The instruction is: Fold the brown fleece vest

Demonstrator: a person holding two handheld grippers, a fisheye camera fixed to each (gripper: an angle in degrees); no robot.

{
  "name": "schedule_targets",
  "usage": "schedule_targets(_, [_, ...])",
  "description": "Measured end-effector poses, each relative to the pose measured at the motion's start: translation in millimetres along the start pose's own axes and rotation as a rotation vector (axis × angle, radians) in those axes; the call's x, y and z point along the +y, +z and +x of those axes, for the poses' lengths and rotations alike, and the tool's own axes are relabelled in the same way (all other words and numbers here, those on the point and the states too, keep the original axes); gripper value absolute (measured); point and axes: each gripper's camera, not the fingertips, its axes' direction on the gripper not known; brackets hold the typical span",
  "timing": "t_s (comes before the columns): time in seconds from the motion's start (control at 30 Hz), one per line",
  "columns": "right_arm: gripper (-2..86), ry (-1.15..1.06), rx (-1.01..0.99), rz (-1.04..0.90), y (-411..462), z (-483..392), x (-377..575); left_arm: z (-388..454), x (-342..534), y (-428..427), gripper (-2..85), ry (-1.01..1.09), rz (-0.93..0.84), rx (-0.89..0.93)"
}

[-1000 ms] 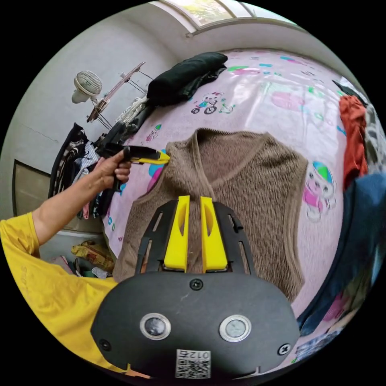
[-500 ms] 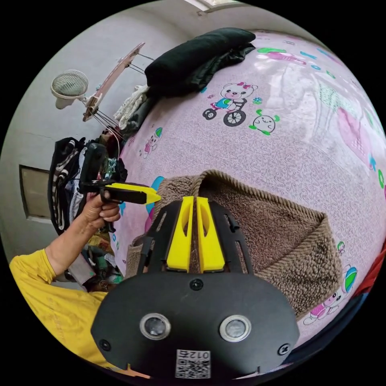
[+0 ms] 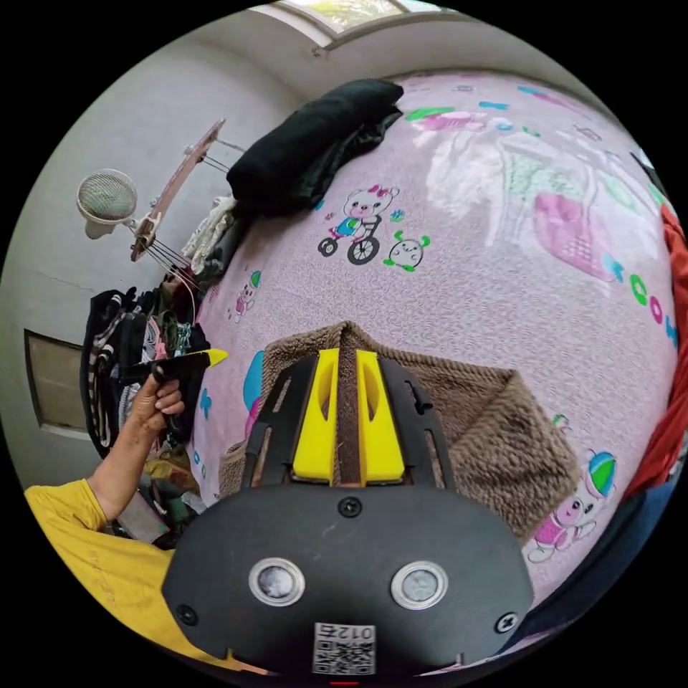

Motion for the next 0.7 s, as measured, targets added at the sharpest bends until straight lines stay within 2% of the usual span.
schedule_targets(0.17, [1.0,0.109,0.117,0.091,-58.7,43.8,86.4,91.6,75.6,8.9,0.4,0.239,-0.227,-0.041])
schedule_targets(0.23, [0.9,0.148,0.145,0.068,-57.5,54.9,116.5,106.7,100.7,28.5,0.3,0.274,-0.322,-0.134])
schedule_targets(0.33, [0.7,0.127,0.197,0.003,-38.3,46.7,155.3,105.2,124.9,46.2,0.3,0.202,-0.376,-0.369])
schedule_targets(0.43, [0.4,0.022,0.387,-0.089,-2.1,24.7,181.2,96.5,131.5,40.1,0.3,0.117,-0.343,-0.377])
schedule_targets(0.5, [0.2,-0.032,0.602,-0.215,40.1,26.9,191.6,93.4,132.7,38.9,0.2,0.103,-0.354,-0.382])
schedule_targets(0.57, [0.1,-0.091,0.626,-0.148,46.8,27.0,198.5,93.6,134.6,35.7,0.1,0.093,-0.364,-0.348])
schedule_targets(0.7, [0.1,0.096,0.451,-0.108,48.5,64.6,190.6,92.0,141.3,26.5,-0.1,0.056,-0.361,-0.291])
